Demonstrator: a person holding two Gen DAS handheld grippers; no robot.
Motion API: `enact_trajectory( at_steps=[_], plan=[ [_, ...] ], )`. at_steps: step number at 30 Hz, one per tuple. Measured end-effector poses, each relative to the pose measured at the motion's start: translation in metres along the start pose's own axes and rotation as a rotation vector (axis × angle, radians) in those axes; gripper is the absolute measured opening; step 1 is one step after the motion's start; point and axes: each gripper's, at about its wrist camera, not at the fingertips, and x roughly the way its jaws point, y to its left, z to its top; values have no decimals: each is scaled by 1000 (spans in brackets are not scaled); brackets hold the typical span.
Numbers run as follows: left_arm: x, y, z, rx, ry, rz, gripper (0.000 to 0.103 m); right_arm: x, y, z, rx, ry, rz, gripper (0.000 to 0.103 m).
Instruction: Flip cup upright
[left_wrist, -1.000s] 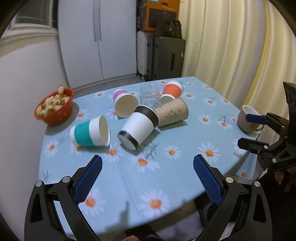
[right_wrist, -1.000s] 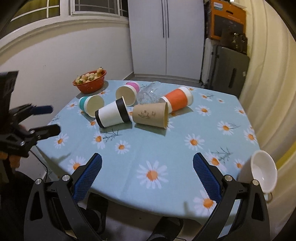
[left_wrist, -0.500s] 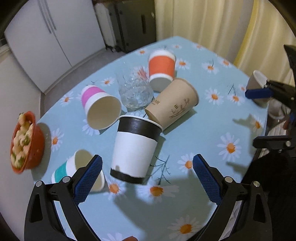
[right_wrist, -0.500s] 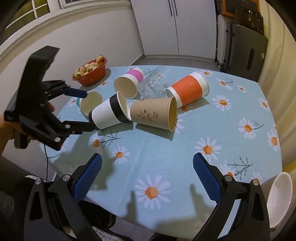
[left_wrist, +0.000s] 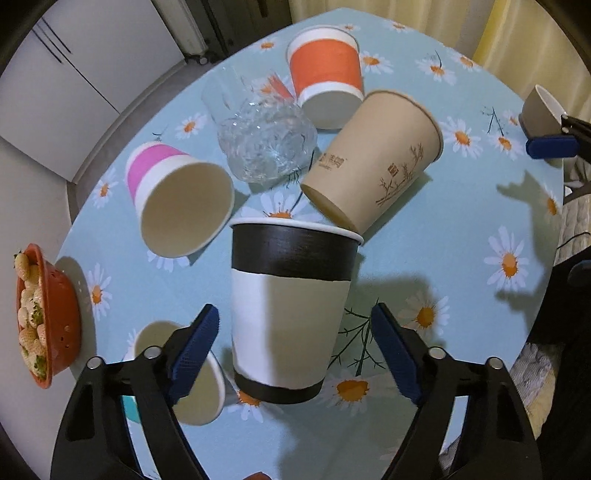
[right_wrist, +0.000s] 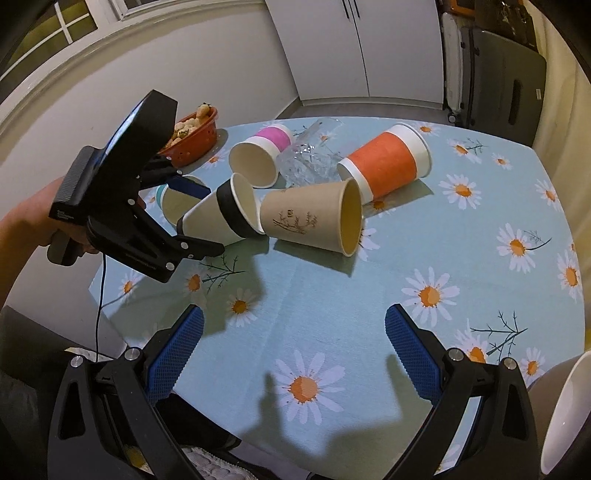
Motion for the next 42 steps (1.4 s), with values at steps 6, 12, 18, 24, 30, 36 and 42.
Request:
enact_trajectory(
  at_steps=[6, 12, 18, 24, 30, 36, 42],
  plan=[
    [10, -6, 6, 13, 31, 8, 67, 0, -9, -1, 20, 3, -1, 98],
    [8, -6, 6, -2, 41, 24, 61, -3, -8, -2, 18, -4, 6, 98],
    [-9, -6, 4, -70, 25, 5, 61, -9, -5, -6, 22, -11, 12, 98],
    [-38, -8, -13, -242, -18, -90, 61, -25, -4, -7, 51, -31, 34, 98],
    [-51, -18, -42, -469, -77, -243, 61, -37, -7, -14, 96, -30, 79, 98],
    [-48, -38, -64, -676, -115, -376, 61, -54, -6, -21, 93, -25, 69, 98],
    [-34, -66, -70, -822, -133, -428, 61, -71, -14, -30, 116, -32, 64, 98]
  ],
)
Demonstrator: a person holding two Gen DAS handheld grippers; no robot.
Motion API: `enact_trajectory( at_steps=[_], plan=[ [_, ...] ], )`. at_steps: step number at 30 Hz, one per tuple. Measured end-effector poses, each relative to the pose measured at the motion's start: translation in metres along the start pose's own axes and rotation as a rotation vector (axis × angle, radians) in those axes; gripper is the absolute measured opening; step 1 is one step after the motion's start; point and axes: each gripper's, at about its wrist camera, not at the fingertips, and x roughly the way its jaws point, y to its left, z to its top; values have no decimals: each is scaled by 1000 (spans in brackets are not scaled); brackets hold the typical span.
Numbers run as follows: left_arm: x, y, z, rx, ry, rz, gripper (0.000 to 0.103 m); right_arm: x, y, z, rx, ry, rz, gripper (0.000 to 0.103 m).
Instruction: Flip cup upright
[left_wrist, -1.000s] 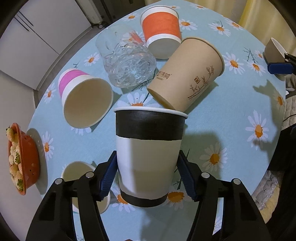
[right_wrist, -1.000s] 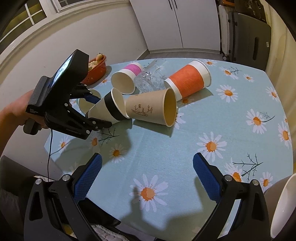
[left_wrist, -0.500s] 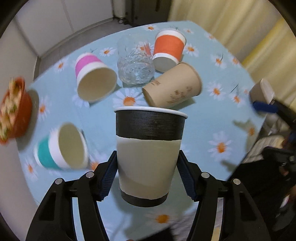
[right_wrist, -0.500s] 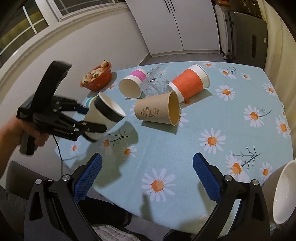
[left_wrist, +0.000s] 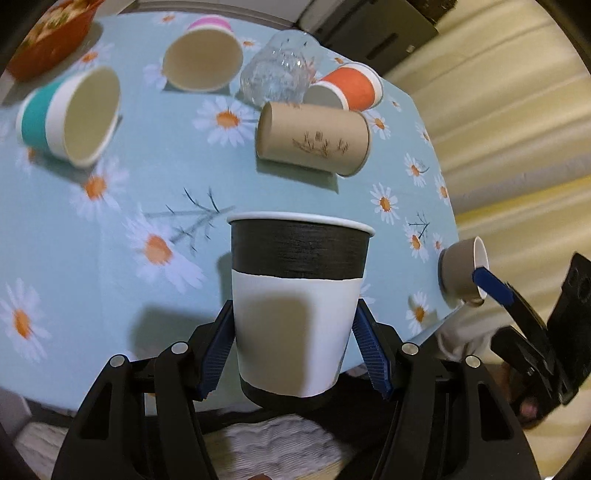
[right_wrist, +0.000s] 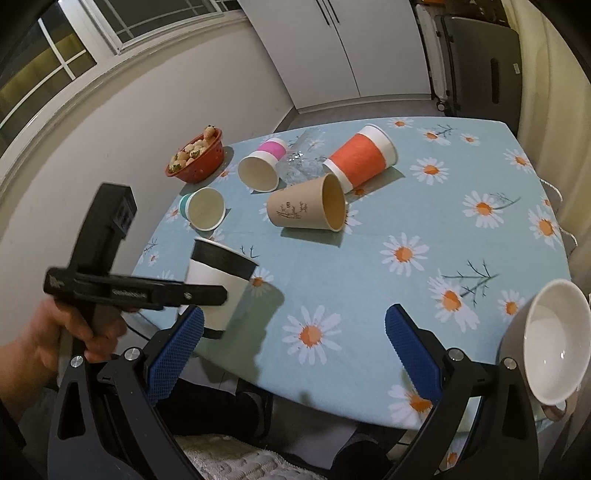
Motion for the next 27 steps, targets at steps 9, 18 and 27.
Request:
enact_trajectory(
  at_steps=[9, 18, 27],
  plan=[
    [28, -12, -13, -43, 0, 88, 62, -6, -12, -11, 39, 23, 22, 98],
    [27, -7, -10, -76, -10, 127, 69, -1, -14, -13, 52, 37, 45, 98],
    [10, -4, -9, -70, -34, 118, 73, 1, -9, -14, 49, 44, 45, 98]
  ],
)
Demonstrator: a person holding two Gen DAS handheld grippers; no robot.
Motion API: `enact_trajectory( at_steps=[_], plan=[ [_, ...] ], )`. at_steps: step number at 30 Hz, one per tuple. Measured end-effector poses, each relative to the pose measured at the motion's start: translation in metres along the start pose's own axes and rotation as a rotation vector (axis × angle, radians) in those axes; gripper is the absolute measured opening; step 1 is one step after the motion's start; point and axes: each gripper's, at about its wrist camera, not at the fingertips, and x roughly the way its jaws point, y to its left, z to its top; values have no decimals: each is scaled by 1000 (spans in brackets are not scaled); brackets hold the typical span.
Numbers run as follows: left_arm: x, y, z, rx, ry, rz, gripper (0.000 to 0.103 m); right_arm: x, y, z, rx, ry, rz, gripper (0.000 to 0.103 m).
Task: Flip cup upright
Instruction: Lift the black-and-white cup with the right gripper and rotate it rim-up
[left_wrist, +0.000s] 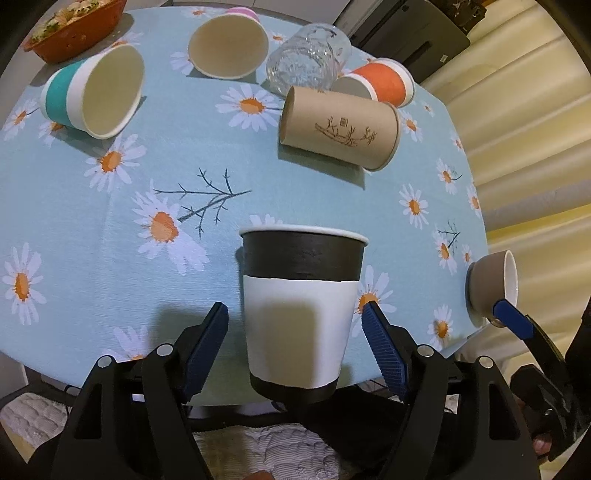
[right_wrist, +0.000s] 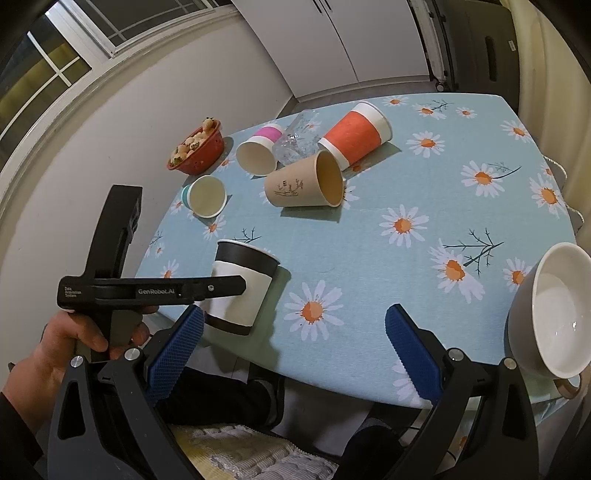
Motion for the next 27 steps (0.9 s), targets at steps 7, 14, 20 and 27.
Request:
enact_trajectory(
  at_steps=[7, 14, 20, 27],
  plan=[
    [-23, 10, -3, -2, -32, -25, 73, 5, 7, 1, 8, 19, 7, 98],
    [-58, 30, -24, 1, -87, -84, 73, 31, 20, 8, 46, 97, 26, 98],
    [-84, 52, -56, -2, -165, -112, 73, 63, 26, 17, 133, 195, 68, 98],
    [-102, 73, -85, -26, -269, -152, 73, 98, 37, 27, 175, 303, 51, 97]
  ],
)
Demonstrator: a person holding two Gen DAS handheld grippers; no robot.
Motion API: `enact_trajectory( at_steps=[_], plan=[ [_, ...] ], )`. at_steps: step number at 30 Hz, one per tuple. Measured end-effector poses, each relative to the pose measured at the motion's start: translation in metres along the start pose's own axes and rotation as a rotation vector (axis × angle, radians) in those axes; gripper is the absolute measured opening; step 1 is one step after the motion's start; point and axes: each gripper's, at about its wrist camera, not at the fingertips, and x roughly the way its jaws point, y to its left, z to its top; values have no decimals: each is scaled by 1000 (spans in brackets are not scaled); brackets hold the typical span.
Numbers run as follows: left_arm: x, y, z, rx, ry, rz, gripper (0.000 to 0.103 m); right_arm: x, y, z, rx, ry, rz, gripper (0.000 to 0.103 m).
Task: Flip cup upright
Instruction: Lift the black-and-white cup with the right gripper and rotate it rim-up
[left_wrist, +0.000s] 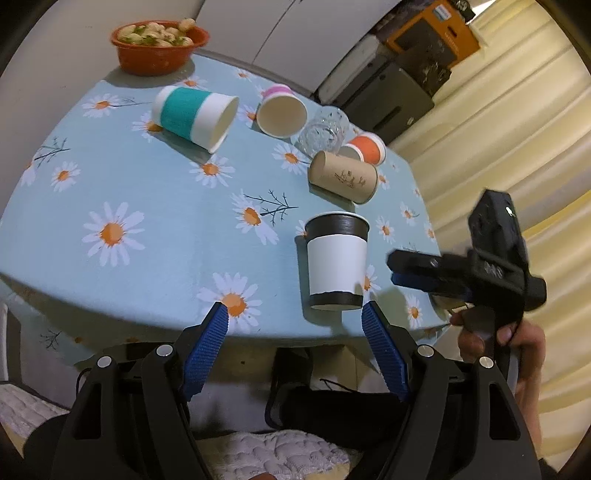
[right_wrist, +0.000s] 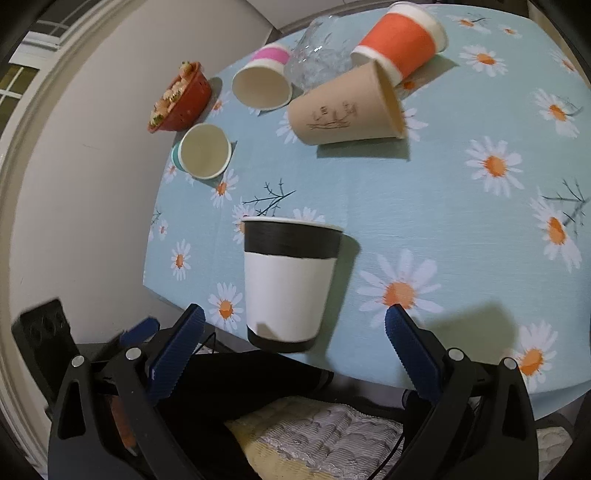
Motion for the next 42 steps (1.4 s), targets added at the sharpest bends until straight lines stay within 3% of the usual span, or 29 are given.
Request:
enact_trajectory(
  at_steps=[9, 12, 19, 22, 27, 36, 42],
  plan=[
    [6, 28, -17, -93, -61, -56, 73, 31, 17, 14, -48, 52, -149, 86],
    [8, 36, -16, -113, -68, -69, 73, 39, 16, 16, -36, 67, -169, 80],
    [11, 47, -12, -115, -78, -85, 73, 49, 14, 23, -10, 84, -181, 80],
    [12, 50, -12, -115, -78, -90, 73, 53, 17, 26, -12, 91, -194, 70],
    [14, 54, -12, -116, -70, -110, 73, 57, 19, 27, -12, 93, -217, 67],
    [15, 60, -12, -126, -74, -128, 73, 47, 27, 19, -35, 51, -223, 66],
    [11, 61, -11, -119, -96, -141, 73, 20, 49, 5, -139, -75, -260, 66]
  ],
)
